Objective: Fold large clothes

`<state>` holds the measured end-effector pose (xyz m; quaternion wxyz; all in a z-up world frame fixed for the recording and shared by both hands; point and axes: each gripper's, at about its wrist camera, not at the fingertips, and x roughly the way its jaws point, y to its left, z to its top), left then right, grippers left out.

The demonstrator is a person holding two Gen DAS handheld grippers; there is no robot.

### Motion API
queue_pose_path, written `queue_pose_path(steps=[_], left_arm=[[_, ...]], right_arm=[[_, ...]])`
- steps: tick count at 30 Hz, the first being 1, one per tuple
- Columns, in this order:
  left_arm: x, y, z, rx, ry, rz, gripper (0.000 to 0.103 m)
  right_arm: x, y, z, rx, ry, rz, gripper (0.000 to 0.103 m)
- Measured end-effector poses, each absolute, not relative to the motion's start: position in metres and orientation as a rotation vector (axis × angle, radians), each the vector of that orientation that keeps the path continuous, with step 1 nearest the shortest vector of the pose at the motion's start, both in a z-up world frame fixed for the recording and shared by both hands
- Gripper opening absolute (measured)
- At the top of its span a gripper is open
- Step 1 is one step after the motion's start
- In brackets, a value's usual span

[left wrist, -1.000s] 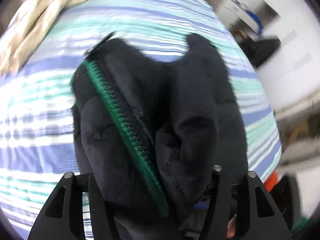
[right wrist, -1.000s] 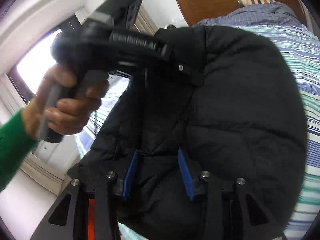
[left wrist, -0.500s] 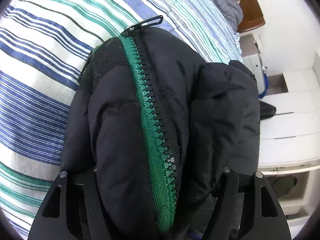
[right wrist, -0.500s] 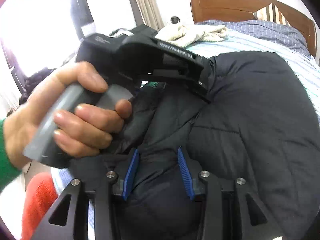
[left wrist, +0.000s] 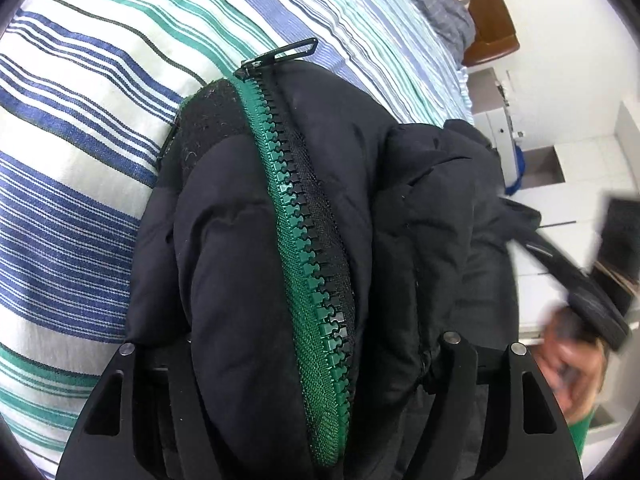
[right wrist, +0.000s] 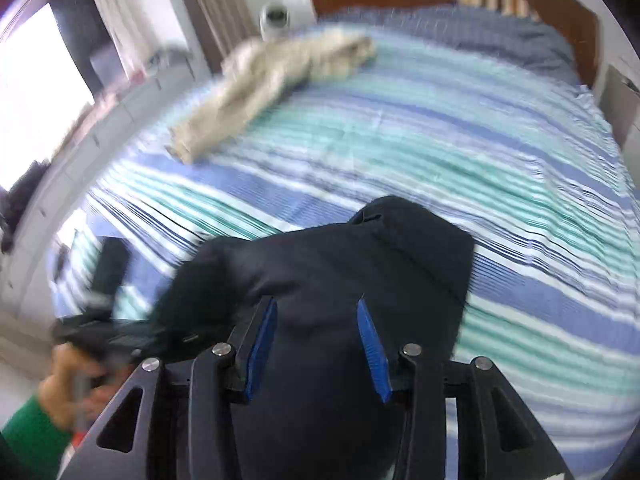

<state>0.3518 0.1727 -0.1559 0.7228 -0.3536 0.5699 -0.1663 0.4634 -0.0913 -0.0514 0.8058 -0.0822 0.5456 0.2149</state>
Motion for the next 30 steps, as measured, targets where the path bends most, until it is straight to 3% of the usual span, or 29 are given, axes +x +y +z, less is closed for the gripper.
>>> queue_pose_path(steps=[3,6,13,20,30], left_arm=[[0.357,0.172,-0.161,-0.783,1.257,-0.334,0.069],[0.359,0.175,-0.165,-0.780,1.254,-0.340,0.069],[0.359,0.173,-0.160,-0.761,1.249,-0.362,0.069],[0.355,0.176,-0.161,-0.771,1.227,-0.380,0.070],[0.345,0.169,-0.158,-0.722,1.207,-0.362,0.073]], right_arm=[[0.474,-0.061,-0.116,-0.281,1.224,0.375,0.044],[0.481,-0.056,-0.124,-0.312,1.215,0.339,0.044],[0.462,-0.056,-0.082,-0.234,1.150,0.418,0.044],[0.310,-0.068,-0.034,-0.267,1.011,0.679,0.044],[0.300,-0.074,-0.118,-0.183,0.990,0.554,0.044]])
